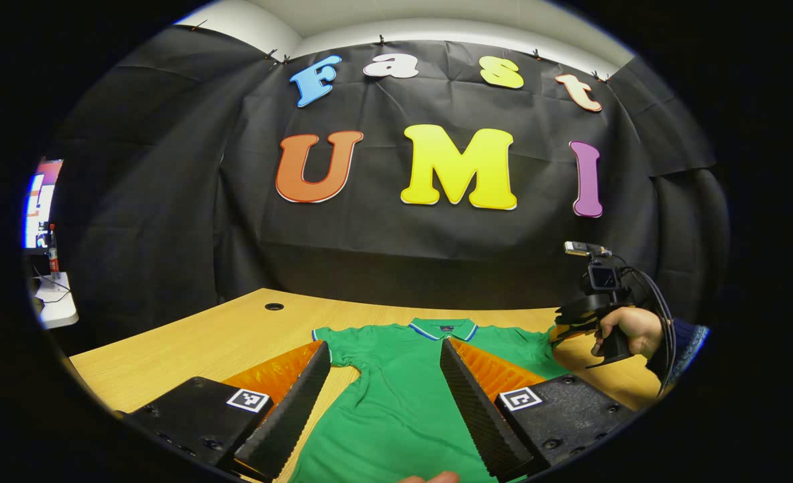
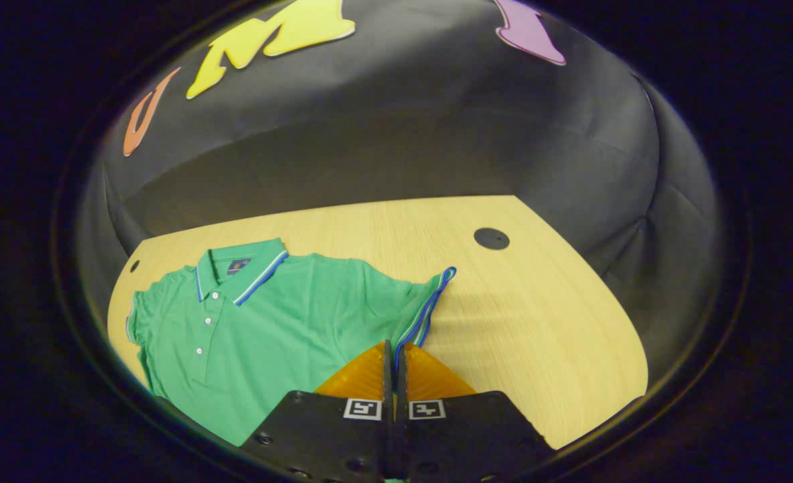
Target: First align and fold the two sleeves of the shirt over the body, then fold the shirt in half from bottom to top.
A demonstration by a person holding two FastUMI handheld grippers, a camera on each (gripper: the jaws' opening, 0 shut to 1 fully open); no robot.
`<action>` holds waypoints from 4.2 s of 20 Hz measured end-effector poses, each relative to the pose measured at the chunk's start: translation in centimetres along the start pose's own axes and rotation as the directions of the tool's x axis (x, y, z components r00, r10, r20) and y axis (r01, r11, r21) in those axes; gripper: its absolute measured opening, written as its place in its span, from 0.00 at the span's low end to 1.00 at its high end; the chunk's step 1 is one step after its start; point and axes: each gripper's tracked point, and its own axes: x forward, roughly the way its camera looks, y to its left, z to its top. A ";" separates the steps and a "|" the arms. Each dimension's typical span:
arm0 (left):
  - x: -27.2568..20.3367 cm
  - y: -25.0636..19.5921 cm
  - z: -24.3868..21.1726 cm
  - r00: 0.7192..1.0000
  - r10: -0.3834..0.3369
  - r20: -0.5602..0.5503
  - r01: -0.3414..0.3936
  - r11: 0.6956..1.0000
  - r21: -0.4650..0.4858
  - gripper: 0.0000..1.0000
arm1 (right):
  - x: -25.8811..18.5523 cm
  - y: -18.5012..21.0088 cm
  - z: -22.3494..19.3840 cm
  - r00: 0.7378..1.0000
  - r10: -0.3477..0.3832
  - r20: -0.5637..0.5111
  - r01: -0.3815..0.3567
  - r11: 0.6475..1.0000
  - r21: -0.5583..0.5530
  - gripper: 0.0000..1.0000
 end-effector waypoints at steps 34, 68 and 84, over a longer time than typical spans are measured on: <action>15.0 7.5 1.6 0.980 0.193 -0.058 -0.183 0.972 0.150 1.00 | -23.3 5.8 -0.1 0.853 0.309 0.420 -0.266 0.951 -0.160 0.96; 24.7 3.0 -5.0 0.925 -0.013 -0.380 0.005 1.000 -0.021 0.06 | -25.3 -4.0 -5.8 0.823 0.215 0.525 -0.225 0.973 -0.046 0.96; 16.4 -4.5 2.7 0.957 -0.123 -0.261 0.133 0.991 0.021 1.00 | -29.2 -4.1 -5.5 0.818 0.207 0.537 -0.257 0.966 0.019 0.96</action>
